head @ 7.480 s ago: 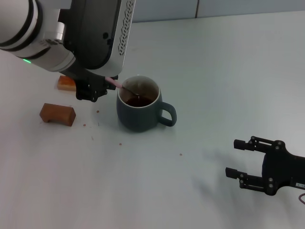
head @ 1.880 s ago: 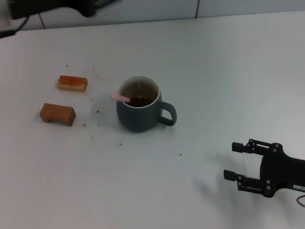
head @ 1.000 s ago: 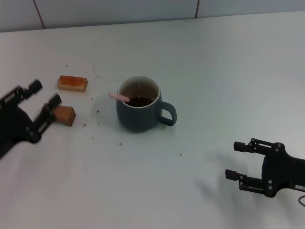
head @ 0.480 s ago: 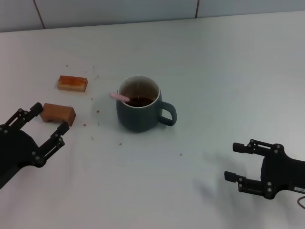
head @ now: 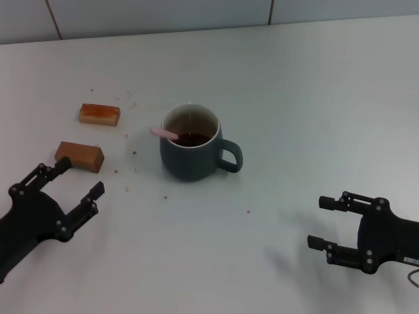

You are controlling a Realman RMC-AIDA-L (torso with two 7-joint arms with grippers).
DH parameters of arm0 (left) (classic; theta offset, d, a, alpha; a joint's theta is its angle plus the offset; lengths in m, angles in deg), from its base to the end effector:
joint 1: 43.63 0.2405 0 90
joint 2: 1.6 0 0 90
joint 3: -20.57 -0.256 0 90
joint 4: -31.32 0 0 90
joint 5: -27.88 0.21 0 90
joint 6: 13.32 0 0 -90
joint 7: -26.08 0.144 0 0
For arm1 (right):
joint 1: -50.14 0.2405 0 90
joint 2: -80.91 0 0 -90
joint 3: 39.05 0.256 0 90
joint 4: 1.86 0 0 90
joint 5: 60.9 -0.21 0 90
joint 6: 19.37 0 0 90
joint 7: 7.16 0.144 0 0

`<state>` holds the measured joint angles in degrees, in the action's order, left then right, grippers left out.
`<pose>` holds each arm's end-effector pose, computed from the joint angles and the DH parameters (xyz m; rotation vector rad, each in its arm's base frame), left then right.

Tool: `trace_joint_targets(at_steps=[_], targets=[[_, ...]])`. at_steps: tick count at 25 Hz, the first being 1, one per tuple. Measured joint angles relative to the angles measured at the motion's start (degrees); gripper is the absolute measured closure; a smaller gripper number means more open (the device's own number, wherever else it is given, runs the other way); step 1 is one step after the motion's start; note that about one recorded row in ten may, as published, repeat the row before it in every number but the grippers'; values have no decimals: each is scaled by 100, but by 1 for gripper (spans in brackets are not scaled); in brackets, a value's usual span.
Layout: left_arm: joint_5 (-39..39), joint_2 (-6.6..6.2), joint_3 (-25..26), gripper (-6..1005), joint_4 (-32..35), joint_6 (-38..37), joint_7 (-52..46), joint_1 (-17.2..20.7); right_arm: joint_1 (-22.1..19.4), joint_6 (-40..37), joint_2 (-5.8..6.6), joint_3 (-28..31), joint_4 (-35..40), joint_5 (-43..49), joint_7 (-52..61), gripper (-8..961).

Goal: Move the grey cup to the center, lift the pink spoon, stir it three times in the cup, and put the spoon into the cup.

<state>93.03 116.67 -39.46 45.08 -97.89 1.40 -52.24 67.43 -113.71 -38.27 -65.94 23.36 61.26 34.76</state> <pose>-0.3487 0.2164 -0.0269 -2.1564 -0.3502 -0.7510 0.3373 0.2260 -0.0238 -2.6517 0.3268 0.6819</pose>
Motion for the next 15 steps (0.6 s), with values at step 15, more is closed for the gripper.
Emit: trace_joint_targets(at_steps=[15], targets=[[-3, -75, -630, 290, -197, -121, 388, 111, 2, 3, -2, 18, 0, 0, 0, 235]])
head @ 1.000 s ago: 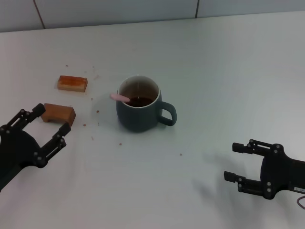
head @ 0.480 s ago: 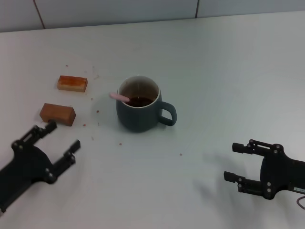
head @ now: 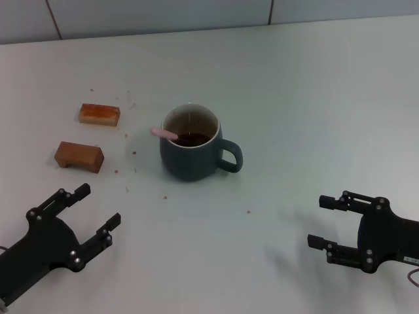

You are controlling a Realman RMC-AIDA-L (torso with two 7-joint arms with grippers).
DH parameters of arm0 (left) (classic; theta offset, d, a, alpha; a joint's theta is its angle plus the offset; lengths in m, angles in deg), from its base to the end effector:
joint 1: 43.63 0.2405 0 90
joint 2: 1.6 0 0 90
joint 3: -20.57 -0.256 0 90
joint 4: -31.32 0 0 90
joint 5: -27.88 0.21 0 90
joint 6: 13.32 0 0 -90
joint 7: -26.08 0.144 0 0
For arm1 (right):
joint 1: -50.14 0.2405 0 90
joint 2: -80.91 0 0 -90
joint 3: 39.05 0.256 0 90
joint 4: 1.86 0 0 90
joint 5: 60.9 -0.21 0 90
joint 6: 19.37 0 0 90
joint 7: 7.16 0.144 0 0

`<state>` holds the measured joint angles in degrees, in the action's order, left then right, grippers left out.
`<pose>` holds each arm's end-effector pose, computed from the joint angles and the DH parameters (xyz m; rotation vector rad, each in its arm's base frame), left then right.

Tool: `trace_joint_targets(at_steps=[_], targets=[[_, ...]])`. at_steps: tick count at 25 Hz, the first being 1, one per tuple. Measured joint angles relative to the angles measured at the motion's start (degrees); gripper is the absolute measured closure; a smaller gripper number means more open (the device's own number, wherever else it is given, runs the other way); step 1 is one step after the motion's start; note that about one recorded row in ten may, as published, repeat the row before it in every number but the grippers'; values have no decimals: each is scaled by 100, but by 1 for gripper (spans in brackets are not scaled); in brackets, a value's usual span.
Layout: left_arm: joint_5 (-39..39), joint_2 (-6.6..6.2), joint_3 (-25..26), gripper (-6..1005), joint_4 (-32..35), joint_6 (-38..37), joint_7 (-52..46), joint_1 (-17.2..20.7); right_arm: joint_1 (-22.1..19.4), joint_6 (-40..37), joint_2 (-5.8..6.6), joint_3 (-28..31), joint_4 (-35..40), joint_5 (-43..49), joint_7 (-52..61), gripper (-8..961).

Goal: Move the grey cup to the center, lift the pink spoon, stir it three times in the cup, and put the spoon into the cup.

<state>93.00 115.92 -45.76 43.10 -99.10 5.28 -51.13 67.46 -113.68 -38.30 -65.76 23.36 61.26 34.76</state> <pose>-0.3493 0.1950 -0.0406 -2.2656 -0.2982 -0.7247 0.3373 0.2263 -0.0237 -2.6485 0.3277 0.6827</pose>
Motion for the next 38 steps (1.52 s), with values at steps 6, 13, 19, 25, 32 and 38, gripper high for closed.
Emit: trace_joint_targets(at_steps=[6, 13, 19, 25, 32, 38], targets=[[0, -45, 36, 290, 0, 72, 30, 13, -16, -14, 5, 0, 0, 0, 0, 235], [-1, -89, 59, 290, -40, 79, 9, 29, -41, -18, 9, 0, 0, 0, 0, 235], [0, -89, 59, 290, -53, 59, 15, 38, -45, -18, 11, 8, 0, 0, 0, 235], [0, -89, 59, 290, -54, 51, 12, 40, -48, -18, 12, 43, 0, 0, 0, 235], [0, -78, 60, 290, -48, 45, 15, 36, -59, -17, 12, 44, 0, 0, 0, 234], [0, -79, 47, 290, -40, 37, 6, 30, -62, -16, 12, 44, 0, 0, 0, 234]])
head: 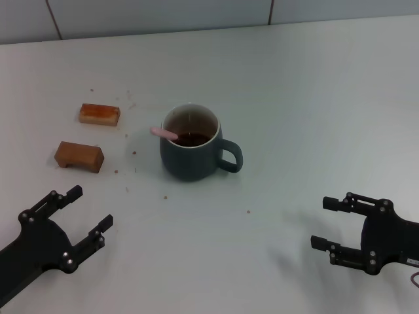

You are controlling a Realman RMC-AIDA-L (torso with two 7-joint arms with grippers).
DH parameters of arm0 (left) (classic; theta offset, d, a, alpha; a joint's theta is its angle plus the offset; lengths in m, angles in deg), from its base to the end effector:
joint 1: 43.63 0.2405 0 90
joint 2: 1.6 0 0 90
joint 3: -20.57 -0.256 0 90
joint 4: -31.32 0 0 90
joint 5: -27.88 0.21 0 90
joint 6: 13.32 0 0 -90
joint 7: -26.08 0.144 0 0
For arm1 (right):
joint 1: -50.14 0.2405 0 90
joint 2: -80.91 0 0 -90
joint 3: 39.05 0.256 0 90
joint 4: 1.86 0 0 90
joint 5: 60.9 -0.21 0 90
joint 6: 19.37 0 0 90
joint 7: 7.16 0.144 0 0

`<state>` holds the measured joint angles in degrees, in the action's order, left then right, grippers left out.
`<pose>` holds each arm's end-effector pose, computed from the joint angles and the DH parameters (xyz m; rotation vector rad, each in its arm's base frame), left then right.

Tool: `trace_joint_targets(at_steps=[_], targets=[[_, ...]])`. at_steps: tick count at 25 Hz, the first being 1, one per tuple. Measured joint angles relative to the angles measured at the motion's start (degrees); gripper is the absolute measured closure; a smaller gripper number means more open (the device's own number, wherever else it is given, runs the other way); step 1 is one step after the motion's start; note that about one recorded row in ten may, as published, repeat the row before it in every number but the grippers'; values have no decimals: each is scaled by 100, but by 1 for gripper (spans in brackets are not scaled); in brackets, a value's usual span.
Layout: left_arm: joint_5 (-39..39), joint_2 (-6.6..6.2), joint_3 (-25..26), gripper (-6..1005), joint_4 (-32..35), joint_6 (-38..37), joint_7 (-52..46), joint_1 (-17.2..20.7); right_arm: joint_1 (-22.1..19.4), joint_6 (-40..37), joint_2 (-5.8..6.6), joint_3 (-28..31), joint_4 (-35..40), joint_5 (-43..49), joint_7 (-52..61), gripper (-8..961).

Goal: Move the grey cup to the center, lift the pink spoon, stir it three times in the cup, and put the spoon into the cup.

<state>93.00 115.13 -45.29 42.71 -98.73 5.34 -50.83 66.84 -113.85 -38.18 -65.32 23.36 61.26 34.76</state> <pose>-0.3560 0.1933 -0.0355 -2.2591 -0.3092 -0.6973 0.3402 0.2230 -0.0220 -2.6378 0.3424 0.6816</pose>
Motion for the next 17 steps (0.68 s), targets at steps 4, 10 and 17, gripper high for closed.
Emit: trace_joint_targets(at_steps=[4, 10, 17], targets=[[0, 7, -2, 290, 5, -2, -2, 5, 0, 0, 0, 0, 0, 0, 0, 234], [0, 16, -5, 290, 1, -2, -4, -4, 0, 0, 0, -1, 0, 0, 0, 234], [0, 17, -9, 290, 10, -2, -7, 4, 0, 0, 0, -1, 0, 0, 0, 234]])
